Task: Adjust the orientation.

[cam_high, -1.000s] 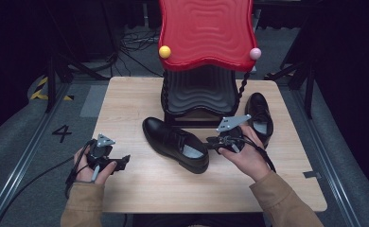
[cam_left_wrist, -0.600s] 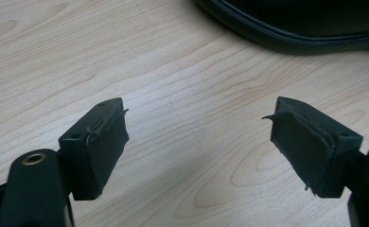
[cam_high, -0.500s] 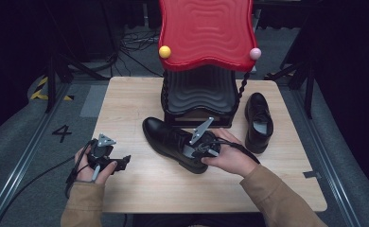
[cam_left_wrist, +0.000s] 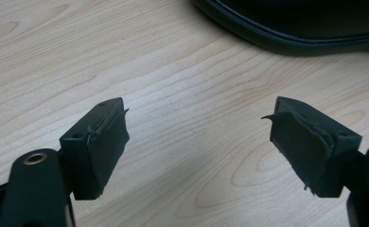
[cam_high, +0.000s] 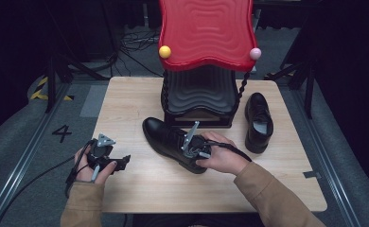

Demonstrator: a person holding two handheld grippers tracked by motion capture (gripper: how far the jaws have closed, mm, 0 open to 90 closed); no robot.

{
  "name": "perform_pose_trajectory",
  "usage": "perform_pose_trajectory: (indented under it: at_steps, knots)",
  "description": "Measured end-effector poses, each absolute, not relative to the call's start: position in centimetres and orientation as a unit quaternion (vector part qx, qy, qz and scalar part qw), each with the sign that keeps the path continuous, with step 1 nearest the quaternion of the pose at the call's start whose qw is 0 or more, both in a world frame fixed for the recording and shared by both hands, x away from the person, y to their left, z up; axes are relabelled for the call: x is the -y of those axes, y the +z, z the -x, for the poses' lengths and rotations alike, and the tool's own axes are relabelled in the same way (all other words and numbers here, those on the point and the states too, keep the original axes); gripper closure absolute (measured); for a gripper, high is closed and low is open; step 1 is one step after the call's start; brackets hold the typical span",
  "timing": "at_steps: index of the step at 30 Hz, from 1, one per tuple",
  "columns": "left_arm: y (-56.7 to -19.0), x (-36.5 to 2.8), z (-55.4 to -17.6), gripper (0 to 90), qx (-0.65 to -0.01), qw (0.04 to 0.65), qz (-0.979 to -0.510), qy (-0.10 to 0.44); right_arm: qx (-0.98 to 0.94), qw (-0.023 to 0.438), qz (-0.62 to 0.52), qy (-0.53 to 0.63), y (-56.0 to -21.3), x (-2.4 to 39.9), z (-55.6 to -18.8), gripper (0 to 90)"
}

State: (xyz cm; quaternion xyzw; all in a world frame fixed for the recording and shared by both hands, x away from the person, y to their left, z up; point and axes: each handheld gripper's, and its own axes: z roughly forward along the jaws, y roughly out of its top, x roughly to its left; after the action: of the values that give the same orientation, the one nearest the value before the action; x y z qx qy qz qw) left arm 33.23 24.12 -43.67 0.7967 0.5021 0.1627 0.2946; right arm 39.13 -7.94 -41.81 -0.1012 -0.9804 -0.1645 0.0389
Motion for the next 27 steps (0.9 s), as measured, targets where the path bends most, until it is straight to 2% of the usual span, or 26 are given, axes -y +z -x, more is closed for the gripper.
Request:
perform_pose_trajectory:
  at_steps: [7, 15, 20, 27]
  knots:
    - [-43.6, -24.3, -33.2, 20.2, -0.503, 0.296, -0.795, 0.165, 0.975, 0.038, 0.095, -0.199, -39.9, 8.2, -37.1, 85.2]
    - [-43.5, -24.2, -33.2, 20.3, -0.503, 0.297, -0.794, 0.166, 0.962, 0.031, 0.121, -0.244, -37.2, 11.5, -32.5, 84.7]
    - [-43.6, -23.9, -33.3, 20.2, -0.502, 0.294, -0.797, 0.164, 0.954, 0.016, 0.191, -0.231, -37.3, 13.2, -30.4, 82.8]
    - [-43.4, -24.1, -33.4, 20.2, -0.500, 0.300, -0.796, 0.164, 0.946, -0.004, 0.257, -0.199, -38.2, 13.6, -30.5, 82.4]
